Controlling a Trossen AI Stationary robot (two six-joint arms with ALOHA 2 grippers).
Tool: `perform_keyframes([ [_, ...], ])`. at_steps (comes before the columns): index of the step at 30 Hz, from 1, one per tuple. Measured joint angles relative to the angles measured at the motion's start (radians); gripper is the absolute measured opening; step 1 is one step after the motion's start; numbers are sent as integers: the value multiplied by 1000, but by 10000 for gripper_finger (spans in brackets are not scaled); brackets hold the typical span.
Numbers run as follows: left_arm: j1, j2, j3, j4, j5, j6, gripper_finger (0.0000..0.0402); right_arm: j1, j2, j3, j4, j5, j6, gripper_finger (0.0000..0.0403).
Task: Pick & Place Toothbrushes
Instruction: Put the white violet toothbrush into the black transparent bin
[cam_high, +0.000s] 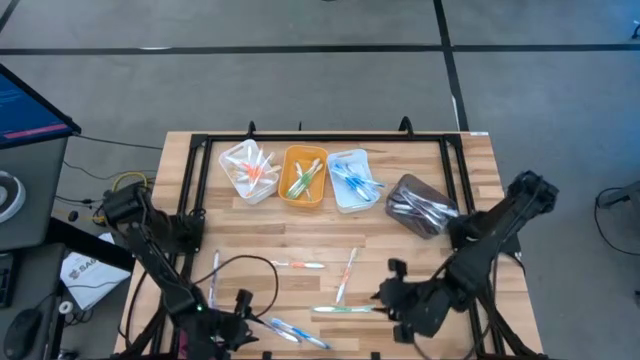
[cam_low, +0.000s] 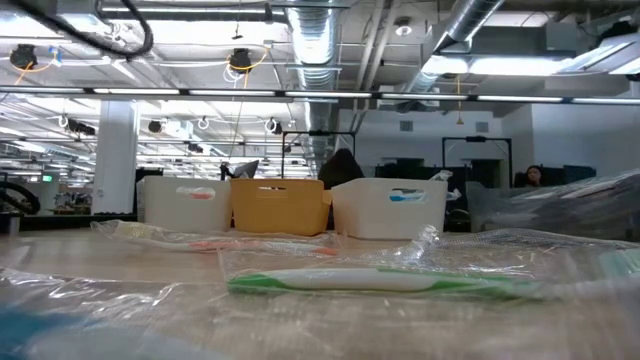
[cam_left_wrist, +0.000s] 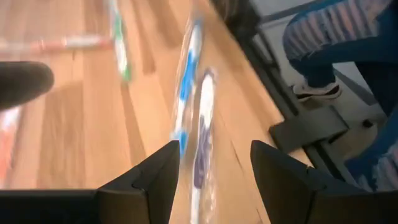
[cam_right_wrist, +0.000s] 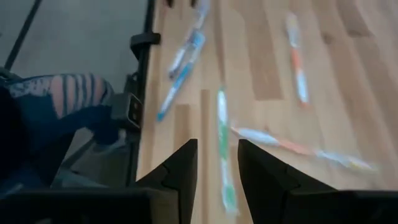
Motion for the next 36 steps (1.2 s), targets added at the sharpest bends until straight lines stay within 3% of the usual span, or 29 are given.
perform_keyframes([
  [11, 11, 16, -57, -90, 99, -265, 191, -29, 246, 0, 399, -59, -203, 109],
  [19, 60, 11, -139, -68, 171, -562, 186, -52, 326, 1, 593, -66, -389, 109],
  [23, 67, 11, -141, -73, 192, -571, 146, -64, 326, 1, 591, -67, -377, 109],
  [30, 67, 14, -144, -42, 174, -579, 20, -66, 326, 1, 595, -68, -373, 109],
  [36, 67, 16, -144, -3, 192, -578, 19, -66, 326, 1, 595, -69, -372, 109],
])
